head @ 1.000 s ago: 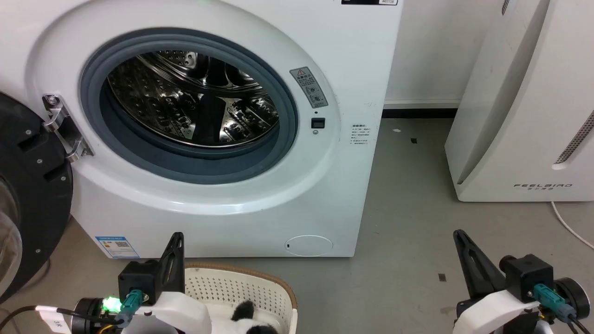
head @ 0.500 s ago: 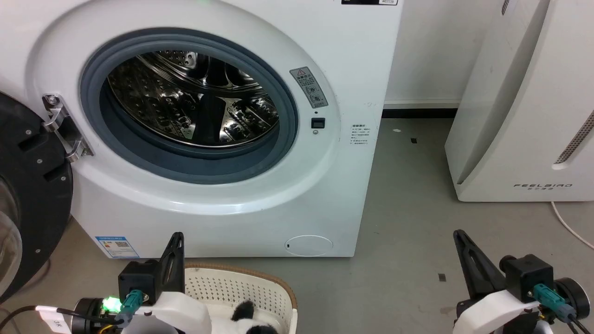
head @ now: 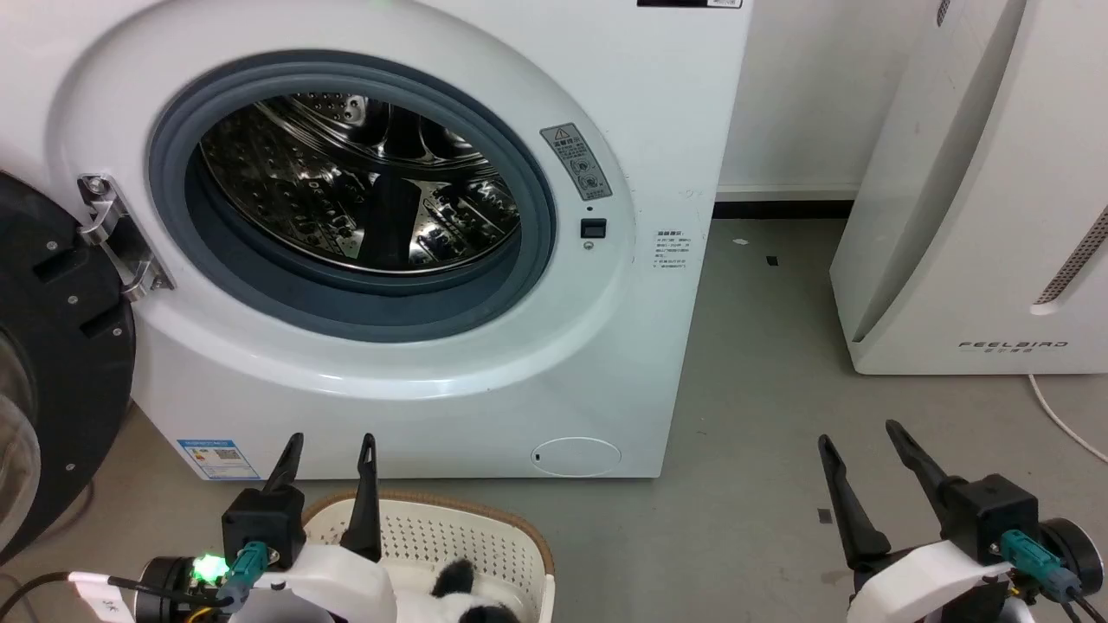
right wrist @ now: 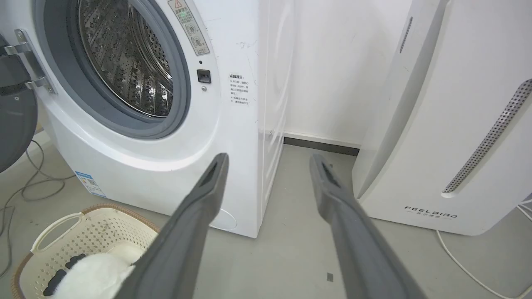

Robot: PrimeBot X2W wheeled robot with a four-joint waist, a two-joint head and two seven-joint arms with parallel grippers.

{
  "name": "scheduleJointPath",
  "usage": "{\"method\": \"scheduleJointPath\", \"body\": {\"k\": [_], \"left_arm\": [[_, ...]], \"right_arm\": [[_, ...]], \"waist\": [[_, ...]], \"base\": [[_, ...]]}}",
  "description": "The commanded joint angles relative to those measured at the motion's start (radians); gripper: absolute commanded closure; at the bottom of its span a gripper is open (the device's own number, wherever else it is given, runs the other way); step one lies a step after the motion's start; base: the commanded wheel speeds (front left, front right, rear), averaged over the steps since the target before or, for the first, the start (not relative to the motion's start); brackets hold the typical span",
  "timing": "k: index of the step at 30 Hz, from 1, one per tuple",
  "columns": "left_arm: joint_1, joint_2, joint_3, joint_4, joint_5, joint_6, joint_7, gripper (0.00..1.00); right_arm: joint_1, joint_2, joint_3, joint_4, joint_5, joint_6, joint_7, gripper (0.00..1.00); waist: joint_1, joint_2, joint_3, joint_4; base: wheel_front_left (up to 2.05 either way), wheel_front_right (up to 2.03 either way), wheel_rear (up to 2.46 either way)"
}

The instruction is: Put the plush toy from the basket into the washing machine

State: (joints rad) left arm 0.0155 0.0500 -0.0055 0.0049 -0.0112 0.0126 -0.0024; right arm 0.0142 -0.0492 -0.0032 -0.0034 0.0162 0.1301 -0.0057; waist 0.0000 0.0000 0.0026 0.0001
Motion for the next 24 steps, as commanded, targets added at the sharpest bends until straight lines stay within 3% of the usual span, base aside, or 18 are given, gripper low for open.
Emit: {"method": "scheduleJointPath", "body": {"k": [1, 9, 24], "left_arm": [[-0.004, 0.0, -0.003, 0.0, -0.005, 0.007, -0.011, 0.0], [-0.037, 0.003, -0.019, 0.052, -0.009, 0.003, -0.028, 0.0], [-0.167, 0.012, -0.056, 0.274, -0.027, -0.028, -0.043, 0.0]], "right_arm": [[0.0, 0.0, -0.005, -0.004, 0.007, 0.0, -0.009, 0.0], [-0.004, 0.0, -0.005, -0.016, 0.021, 0.0, -0.025, 0.0], [-0.038, 0.0, -0.006, -0.037, 0.052, 0.0, -0.056, 0.0]], "waist": [[0.0, 0.0, 0.001, 0.0], [0.0, 0.0, 0.018, -0.001], [0.0, 0.0, 0.127, -0.025]], "base": [[0.0, 0.0, 0.0], [0.0, 0.0, 0.0], [0.0, 0.0, 0.0]]}}
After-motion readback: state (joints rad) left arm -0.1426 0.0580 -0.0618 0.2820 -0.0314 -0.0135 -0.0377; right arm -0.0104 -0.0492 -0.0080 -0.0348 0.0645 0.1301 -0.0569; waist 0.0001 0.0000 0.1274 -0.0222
